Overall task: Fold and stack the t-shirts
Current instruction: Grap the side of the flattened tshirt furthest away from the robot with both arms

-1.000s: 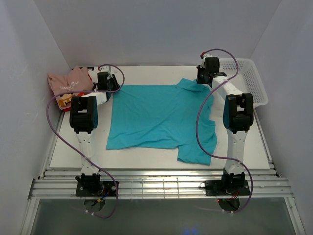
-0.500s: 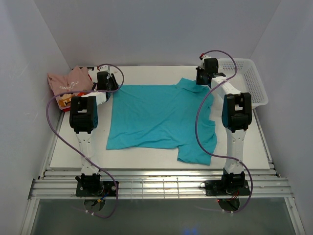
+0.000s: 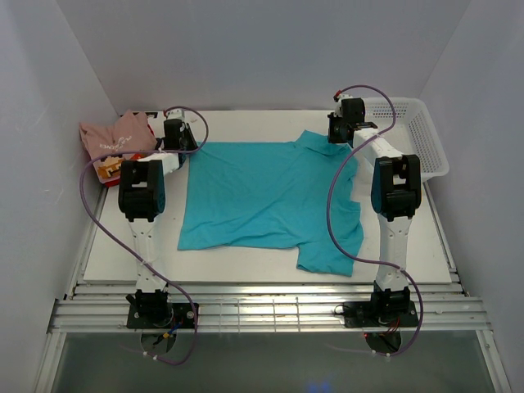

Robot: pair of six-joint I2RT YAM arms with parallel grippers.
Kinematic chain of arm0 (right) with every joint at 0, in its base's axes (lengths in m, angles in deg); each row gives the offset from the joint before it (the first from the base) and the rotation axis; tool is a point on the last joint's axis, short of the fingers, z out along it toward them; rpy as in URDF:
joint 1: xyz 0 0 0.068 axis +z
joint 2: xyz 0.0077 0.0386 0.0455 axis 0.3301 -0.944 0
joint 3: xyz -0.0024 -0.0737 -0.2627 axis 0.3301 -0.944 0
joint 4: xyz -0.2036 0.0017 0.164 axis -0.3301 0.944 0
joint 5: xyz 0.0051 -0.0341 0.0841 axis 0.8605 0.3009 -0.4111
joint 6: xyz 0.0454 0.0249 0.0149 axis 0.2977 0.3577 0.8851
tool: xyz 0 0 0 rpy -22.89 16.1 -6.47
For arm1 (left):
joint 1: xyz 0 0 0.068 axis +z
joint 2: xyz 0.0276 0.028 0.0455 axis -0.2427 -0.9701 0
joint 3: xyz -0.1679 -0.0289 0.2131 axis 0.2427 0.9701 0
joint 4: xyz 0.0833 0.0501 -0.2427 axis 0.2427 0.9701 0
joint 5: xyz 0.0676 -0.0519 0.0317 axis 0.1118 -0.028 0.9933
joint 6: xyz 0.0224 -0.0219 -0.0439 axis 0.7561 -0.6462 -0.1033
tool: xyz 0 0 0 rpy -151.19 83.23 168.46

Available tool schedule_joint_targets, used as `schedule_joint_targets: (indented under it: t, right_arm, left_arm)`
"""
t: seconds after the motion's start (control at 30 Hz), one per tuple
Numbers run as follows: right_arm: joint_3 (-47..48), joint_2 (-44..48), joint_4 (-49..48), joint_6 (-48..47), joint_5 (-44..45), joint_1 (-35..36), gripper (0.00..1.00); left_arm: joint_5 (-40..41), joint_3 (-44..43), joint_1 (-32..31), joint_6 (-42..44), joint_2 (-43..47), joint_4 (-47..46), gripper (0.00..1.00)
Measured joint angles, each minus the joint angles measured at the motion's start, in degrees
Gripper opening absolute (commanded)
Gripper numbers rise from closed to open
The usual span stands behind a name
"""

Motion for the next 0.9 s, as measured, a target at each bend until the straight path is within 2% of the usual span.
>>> schedule_joint_targets:
  t: [0.27, 0.43, 0.7, 0.8, 0.9]
  right_arm:
    - [0.0, 0.0, 0.0, 0.0, -0.2, 0.0, 0.08]
    - [0.0, 0.0, 0.0, 0.0, -0.2, 0.0, 0.08]
    - [0.0, 0.0, 0.0, 0.0, -0.2, 0.0, 0.08]
    - [0.0, 0.0, 0.0, 0.0, -0.2, 0.0, 0.08]
    - [0.0, 0.0, 0.0, 0.0, -0.3, 0.0, 0.08]
  left_arm:
    - [1.4, -2.8, 0.0, 0.4, -1.0, 2.9, 0.33]
    - [1.6, -3.3, -0.3, 0.8, -1.1, 3.8, 0.43]
    - [1.6, -4.5, -1.2, 1.5, -1.8, 4.2, 0.44]
    - [1.6, -4.5, -1.5, 1.8, -1.8, 4.2, 0.39]
    - [1.8, -4.6, -1.6, 2.1, -1.9, 4.3, 0.22]
